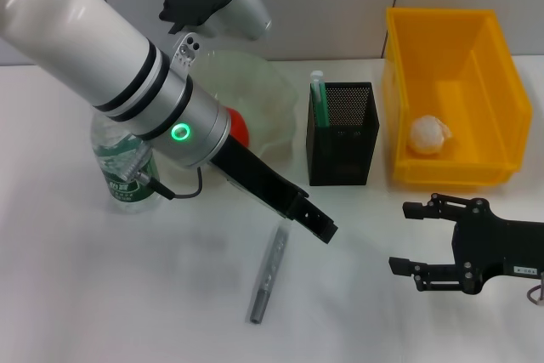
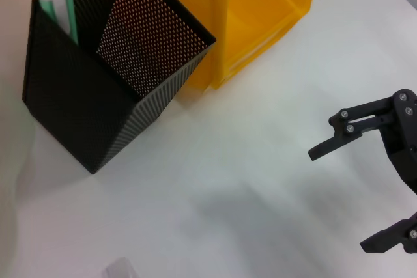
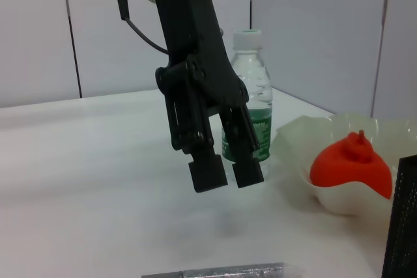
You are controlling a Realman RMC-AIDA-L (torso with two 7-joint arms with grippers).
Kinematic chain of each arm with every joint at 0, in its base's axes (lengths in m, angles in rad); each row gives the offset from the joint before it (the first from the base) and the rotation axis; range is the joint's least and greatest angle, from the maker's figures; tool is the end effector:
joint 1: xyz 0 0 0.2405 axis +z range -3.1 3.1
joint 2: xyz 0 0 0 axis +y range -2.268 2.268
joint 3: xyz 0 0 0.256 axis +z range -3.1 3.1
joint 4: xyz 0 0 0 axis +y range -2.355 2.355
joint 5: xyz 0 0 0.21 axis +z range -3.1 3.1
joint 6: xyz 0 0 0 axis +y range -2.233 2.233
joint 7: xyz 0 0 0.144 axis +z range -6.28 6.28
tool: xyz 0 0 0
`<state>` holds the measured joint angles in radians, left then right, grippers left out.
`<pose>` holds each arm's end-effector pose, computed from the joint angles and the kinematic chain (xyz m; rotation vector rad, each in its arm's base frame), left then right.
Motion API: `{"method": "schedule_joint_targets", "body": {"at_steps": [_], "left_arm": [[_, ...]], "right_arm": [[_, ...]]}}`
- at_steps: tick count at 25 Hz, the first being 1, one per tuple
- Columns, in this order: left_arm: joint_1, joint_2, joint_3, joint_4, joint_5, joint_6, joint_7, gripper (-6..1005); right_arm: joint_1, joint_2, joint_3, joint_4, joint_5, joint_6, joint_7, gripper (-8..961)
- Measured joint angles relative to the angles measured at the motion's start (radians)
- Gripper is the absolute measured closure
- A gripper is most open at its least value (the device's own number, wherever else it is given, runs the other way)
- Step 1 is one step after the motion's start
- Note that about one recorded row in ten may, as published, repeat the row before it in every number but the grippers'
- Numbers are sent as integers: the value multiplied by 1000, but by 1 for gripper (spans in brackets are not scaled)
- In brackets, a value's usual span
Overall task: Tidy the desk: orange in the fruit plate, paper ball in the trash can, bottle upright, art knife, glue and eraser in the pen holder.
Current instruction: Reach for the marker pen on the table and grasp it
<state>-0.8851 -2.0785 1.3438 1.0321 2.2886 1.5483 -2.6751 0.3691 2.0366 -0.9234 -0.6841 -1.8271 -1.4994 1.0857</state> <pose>-0.1037 0.3722 -0.0425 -2.8307 -1.1728 0.2575 0.2942 0.2986 -0.0007 -2.7340 0.2872 0.5652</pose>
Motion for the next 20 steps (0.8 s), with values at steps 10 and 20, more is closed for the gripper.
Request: {"method": "schedule_joint_targets", "body": {"at_steps": [10,20], "left_arm": [[-30,0,10,-9,10,-7,3,215],[-57,-1,51,-66,24,-25,-1,216]], "right_arm": [[0,0,0,-3,0,2,0,137],[6,-4,0,-3,0,4,0,137]]}}
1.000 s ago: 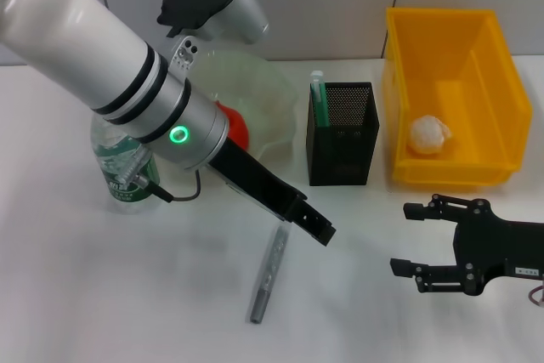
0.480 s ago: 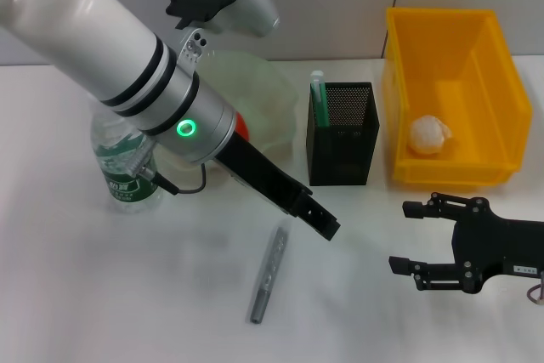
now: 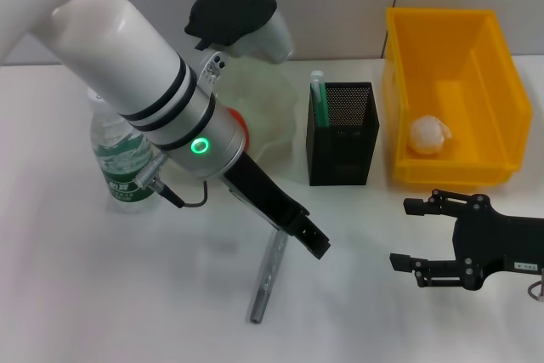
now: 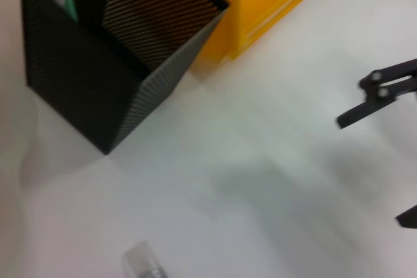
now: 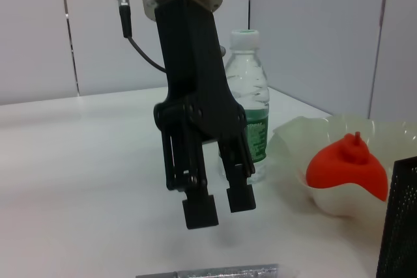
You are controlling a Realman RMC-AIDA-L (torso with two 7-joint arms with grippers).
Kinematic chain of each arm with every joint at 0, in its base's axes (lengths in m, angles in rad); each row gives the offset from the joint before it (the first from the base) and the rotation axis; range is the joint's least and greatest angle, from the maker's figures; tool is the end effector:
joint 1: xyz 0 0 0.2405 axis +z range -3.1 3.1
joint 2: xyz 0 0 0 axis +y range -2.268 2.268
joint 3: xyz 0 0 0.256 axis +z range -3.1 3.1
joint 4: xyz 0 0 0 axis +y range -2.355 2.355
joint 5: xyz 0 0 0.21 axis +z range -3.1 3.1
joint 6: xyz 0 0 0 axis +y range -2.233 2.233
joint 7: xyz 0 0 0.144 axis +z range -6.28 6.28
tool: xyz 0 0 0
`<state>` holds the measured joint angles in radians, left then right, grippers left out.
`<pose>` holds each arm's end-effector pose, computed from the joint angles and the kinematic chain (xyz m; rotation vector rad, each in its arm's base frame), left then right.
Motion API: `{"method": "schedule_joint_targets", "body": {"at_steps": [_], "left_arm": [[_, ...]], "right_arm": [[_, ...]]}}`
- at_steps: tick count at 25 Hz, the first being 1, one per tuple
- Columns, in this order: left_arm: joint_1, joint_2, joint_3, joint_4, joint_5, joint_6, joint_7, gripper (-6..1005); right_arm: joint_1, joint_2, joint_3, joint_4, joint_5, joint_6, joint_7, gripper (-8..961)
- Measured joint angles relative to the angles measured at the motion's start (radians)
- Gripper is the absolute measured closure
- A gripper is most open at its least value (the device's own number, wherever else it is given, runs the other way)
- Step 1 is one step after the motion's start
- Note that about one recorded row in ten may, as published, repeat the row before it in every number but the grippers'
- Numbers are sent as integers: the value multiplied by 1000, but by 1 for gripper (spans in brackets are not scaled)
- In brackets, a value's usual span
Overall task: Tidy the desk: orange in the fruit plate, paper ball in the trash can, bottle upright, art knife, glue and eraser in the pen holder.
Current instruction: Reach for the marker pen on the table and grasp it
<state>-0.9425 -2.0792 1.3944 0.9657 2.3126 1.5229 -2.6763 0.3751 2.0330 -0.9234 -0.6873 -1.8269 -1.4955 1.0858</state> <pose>-0.0990 0.3742 -0.0554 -2.8369 -1.1190 0.3636 0.2932 0.3015 0.0012 -2.7316 0.2750 0.5576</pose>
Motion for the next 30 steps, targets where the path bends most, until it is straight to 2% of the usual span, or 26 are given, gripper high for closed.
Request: {"method": "schedule_joint_targets", "body": {"at_steps": [4,5,9,16,30], "left_arm": [[-2,0,19,-11,6,-17,-5,216],[-3,-1,62,-24,34,-44,-17,216],[-3,-1,78,-26,40,-50,-18,216],[-18,-1,184,-28,56,-86,-14,216],[-29,-1,272,-36,88,-117,-19,217]], "right_arm": [[2,-1,0,0,0,1,-1,137],[3,-1,0,0,0,1,-4,137],[3,0,0,0,0,2,-16,137],[3,2,0,1,3,2,-24,137],[3,4,1,4,1,11,-31,137]]}}
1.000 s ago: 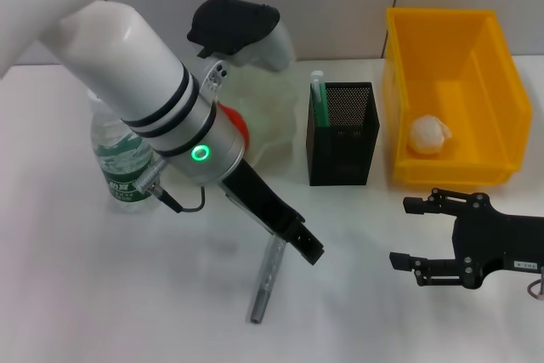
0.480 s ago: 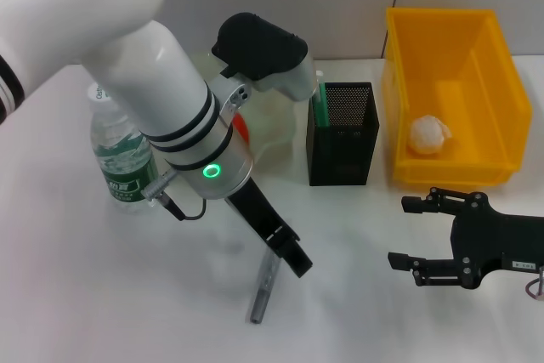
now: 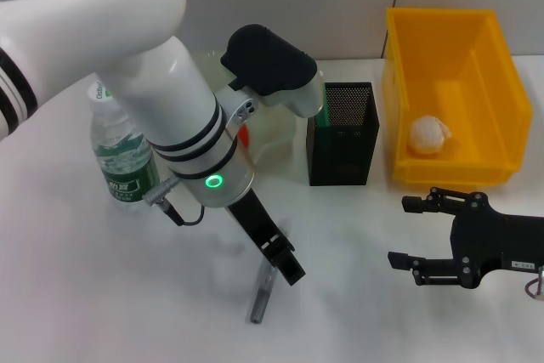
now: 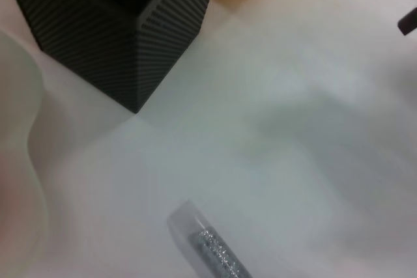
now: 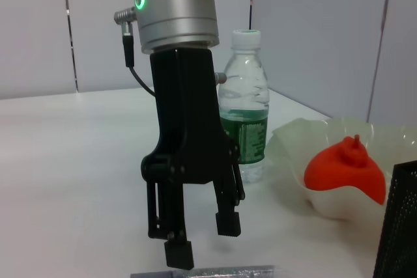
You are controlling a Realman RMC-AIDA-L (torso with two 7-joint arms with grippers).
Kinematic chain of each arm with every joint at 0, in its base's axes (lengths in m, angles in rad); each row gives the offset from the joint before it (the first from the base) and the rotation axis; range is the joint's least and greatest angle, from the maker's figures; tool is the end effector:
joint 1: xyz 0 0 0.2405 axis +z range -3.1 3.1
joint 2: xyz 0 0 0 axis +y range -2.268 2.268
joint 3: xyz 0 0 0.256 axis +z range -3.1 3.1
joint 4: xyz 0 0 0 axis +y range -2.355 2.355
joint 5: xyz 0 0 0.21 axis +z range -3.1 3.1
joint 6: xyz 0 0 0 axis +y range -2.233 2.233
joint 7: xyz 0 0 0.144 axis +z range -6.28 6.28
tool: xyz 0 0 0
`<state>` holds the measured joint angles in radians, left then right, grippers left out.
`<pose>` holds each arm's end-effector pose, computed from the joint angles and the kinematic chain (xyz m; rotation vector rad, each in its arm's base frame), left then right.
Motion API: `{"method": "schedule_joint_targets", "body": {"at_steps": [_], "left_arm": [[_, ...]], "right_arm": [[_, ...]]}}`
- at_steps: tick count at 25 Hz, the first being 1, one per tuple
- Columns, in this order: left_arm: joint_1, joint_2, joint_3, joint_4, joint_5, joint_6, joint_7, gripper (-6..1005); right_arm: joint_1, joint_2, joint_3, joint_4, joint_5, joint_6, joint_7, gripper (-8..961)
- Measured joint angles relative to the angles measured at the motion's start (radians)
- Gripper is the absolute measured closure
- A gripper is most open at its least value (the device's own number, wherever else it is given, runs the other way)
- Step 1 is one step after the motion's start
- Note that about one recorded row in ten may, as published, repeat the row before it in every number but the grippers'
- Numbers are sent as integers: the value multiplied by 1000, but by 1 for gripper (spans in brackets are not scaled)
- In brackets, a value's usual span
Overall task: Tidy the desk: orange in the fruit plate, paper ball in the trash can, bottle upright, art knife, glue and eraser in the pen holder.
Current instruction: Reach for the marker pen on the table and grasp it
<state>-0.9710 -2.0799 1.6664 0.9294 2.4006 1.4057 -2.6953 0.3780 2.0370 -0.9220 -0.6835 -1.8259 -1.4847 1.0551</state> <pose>-0.1122 0.3674 -0.0871 -2.7797 -0.8257 0.6704 0.2928 0.3029 -0.0005 -2.7240 0.2389 0.5486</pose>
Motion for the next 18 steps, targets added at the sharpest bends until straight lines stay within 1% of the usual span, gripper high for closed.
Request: {"method": "schedule_joint_targets", "body": {"at_steps": [7,13,18], "left_arm": [[-8,0,22,-4,-1,-15,-2,217],[-4,0,37,-20,2,-27,1,217],[-1,0,62,-25,-5,-39,15,217]], "right_arm": [[-2,3,0,3,2,2,-13,137],[-6,11,0,0,6,2,-22,137],[-6,11,0,2,6,3,-22,137]]}}
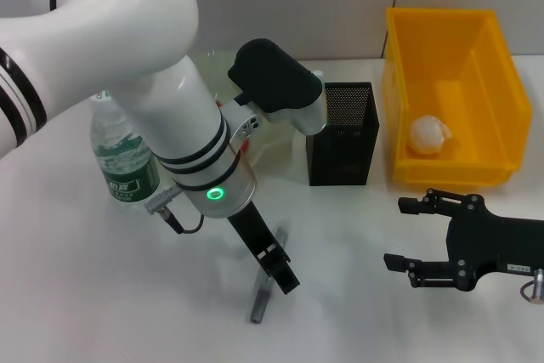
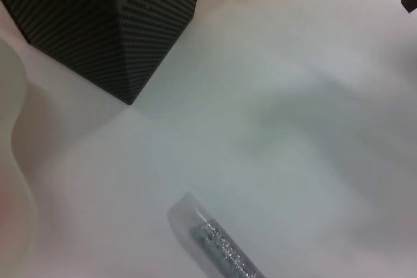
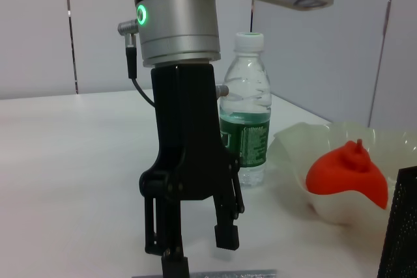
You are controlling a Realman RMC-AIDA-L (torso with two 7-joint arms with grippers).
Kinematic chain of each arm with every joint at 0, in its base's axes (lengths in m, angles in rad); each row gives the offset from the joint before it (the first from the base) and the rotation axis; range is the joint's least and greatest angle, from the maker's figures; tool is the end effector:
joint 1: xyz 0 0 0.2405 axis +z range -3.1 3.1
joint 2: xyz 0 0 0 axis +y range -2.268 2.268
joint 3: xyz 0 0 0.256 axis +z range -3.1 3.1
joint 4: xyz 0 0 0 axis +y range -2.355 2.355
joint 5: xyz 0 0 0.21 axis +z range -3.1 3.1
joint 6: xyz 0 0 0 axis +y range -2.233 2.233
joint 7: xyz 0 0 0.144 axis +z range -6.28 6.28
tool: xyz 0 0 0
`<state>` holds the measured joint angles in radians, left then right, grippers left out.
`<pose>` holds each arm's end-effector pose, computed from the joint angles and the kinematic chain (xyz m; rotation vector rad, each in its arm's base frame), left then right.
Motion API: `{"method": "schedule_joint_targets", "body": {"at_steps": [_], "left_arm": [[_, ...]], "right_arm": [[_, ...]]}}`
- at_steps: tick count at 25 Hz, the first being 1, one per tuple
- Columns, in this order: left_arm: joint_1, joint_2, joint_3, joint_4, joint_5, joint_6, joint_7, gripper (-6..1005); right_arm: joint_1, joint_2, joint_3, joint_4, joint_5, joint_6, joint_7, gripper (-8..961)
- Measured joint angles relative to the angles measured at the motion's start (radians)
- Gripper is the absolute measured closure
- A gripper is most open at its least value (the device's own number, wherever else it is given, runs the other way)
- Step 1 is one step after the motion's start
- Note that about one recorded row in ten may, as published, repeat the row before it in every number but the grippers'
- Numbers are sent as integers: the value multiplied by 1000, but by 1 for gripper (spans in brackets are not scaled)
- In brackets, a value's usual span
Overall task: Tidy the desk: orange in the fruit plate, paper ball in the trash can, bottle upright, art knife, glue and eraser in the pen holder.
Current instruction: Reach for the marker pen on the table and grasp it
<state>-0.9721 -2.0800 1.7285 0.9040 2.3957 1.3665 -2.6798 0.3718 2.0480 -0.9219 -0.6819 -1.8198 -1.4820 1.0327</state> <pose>-0.1188 0.3647 -0.0956 -2.7826 -0.7634 0.7163 0.2920 0.3006 -0.0045 -2.7172 0.2234 0.5595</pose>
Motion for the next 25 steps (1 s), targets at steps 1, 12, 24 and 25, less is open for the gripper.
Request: {"method": "schedule_joint_targets", "body": {"at_steps": [1,12,24,25], "left_arm": [[0,0,3,-1,0,-2,2,217],[2,0,42,-4,-1,-25,4,217],[3,0,57,-7,-1,-27,5,218],[3,0,59,-7,-1,-27,5,218]], "right_arm": [[1,0,0,2,0,0,0,137],[2,3,0,2,1,0,-13,137],[6,12,10,6,0,0,-27,137],[7,13,12,6,1,0,-27,137]]}}
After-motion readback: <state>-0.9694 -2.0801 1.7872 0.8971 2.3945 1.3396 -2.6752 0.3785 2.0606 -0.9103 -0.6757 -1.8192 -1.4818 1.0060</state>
